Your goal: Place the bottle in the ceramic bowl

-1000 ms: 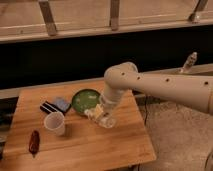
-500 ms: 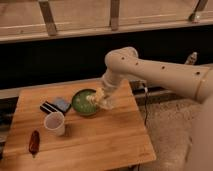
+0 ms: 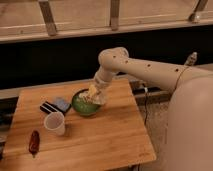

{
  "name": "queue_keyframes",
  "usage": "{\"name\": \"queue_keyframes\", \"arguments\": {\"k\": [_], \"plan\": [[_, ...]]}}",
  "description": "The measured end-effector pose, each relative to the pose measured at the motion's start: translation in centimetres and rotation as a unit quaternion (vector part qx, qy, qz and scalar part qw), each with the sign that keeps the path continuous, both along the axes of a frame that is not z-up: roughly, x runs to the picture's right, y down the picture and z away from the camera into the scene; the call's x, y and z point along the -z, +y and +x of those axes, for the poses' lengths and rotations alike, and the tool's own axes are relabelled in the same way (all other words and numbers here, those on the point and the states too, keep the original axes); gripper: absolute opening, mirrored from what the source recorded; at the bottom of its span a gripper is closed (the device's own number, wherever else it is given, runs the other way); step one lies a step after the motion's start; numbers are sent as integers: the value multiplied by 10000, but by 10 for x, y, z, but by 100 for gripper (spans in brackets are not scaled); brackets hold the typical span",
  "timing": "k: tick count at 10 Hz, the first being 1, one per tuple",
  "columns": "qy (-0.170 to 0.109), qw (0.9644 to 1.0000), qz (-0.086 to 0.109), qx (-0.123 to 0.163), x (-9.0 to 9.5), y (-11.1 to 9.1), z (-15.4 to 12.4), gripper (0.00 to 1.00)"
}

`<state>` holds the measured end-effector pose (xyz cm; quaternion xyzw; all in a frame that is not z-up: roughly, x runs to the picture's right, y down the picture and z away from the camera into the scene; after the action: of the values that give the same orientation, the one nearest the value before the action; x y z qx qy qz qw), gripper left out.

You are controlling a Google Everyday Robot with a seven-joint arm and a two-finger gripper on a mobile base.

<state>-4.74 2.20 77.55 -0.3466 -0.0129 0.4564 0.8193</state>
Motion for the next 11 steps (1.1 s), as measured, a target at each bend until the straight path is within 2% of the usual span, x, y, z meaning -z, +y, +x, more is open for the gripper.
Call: {"name": "queue_keyframes", "arguments": {"k": [5,6,11], "plan": [[-2,10000,-4,4,0,0,0,70],[-1,10000,-4,3,0,0,0,77],[0,10000,-3,0,0,0,0,80]]}}
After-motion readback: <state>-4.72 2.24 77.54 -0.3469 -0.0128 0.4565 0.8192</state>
